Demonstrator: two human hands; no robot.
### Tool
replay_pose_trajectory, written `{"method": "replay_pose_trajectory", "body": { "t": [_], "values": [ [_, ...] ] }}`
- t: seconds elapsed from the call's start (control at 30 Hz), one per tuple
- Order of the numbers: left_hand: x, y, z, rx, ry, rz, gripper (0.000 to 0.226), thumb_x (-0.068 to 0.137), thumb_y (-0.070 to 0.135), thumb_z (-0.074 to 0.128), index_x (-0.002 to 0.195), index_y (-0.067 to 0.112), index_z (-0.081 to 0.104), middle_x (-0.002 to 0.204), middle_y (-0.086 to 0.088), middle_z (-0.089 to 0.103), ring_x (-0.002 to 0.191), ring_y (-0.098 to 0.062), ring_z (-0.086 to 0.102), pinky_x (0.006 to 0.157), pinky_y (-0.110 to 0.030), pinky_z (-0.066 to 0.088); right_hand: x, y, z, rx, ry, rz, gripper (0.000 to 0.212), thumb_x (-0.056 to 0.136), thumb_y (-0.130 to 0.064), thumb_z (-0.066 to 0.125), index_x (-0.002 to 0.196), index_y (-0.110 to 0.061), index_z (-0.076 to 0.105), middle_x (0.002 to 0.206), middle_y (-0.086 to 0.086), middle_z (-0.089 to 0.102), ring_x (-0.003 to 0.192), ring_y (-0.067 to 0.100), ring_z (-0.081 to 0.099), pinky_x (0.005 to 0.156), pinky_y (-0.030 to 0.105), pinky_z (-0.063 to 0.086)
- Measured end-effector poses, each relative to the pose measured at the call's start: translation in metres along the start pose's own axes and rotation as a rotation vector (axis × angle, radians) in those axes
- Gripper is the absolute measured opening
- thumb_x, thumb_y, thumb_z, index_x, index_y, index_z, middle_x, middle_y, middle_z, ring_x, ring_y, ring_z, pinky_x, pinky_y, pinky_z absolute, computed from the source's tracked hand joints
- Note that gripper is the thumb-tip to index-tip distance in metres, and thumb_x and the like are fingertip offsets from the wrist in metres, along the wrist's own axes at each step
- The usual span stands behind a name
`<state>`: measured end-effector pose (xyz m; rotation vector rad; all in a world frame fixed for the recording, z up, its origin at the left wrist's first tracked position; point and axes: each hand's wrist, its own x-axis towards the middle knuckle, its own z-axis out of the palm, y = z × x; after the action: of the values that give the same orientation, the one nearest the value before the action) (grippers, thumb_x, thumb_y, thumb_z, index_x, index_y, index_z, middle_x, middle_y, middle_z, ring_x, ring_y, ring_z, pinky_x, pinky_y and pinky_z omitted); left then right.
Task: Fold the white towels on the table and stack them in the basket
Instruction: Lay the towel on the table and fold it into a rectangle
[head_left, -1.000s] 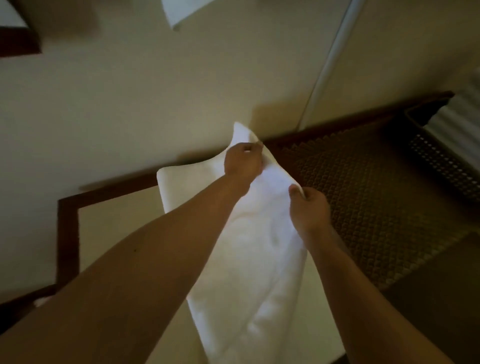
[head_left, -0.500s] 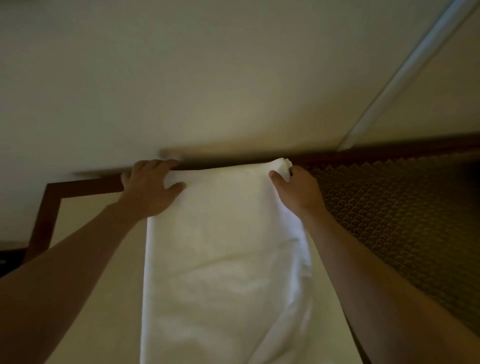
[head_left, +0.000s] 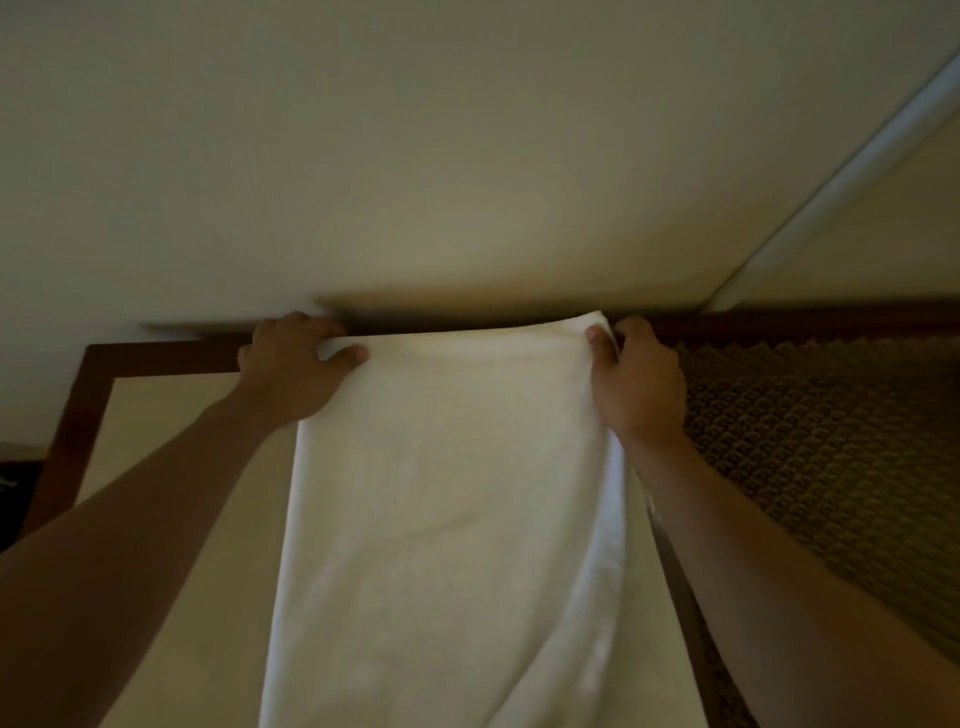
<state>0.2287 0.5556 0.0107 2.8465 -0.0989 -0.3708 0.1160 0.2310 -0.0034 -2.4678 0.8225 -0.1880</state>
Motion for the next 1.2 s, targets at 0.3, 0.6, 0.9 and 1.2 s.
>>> {"method": "replay_pose_trajectory", "body": {
  "t": [0.3, 0.6, 0.9, 1.2],
  "values": [
    [-0.032, -0.003, 0.021, -0.261, 0.203, -0.048, 0.056, 0.091, 0.048, 0.068, 0.138, 0.021, 0.052, 0.135, -0.016, 0.053, 0.124, -0.041, 0.049, 0.105, -0.050, 0.041, -0.008, -0.001, -0.014, 0.007, -0.112, 0.040, 0.044, 0.103, -0.050, 0.048, 0.120, -0.009, 0.049, 0.112, 0.020, 0.066, 0.104, 0.043, 0.063, 0.075, 0.040, 0.043],
    [-0.154, -0.012, 0.034, -0.402, 0.147, -0.333, 0.035, 0.105, 0.045, 0.045, 0.113, 0.015, 0.062, 0.092, -0.003, 0.064, 0.094, -0.034, 0.058, 0.084, -0.042, 0.044, -0.122, 0.024, -0.030, -0.043, -0.165, 0.009, 0.049, 0.102, -0.044, 0.051, 0.140, -0.017, 0.032, 0.112, 0.016, 0.069, 0.094, 0.038, 0.070, 0.074, 0.041, 0.053],
    [-0.166, -0.008, 0.046, -0.256, 0.227, -0.264, 0.043, 0.101, 0.055, 0.046, 0.102, 0.013, 0.053, 0.093, -0.012, 0.060, 0.080, -0.032, 0.052, 0.070, -0.039, 0.040, -0.125, 0.043, -0.026, -0.073, -0.055, -0.005, 0.029, 0.107, -0.038, 0.045, 0.127, -0.018, 0.047, 0.103, 0.011, 0.069, 0.087, 0.037, 0.068, 0.068, 0.037, 0.042],
    [-0.190, -0.029, 0.041, -0.384, 0.144, -0.339, 0.052, 0.107, 0.047, 0.038, 0.077, 0.009, 0.058, 0.072, -0.007, 0.058, 0.077, -0.034, 0.053, 0.071, -0.038, 0.039, -0.146, 0.047, -0.036, -0.020, -0.103, 0.067, 0.040, 0.103, -0.050, 0.048, 0.123, -0.015, 0.047, 0.101, 0.012, 0.069, 0.089, 0.036, 0.068, 0.068, 0.037, 0.046]
  ]
}}
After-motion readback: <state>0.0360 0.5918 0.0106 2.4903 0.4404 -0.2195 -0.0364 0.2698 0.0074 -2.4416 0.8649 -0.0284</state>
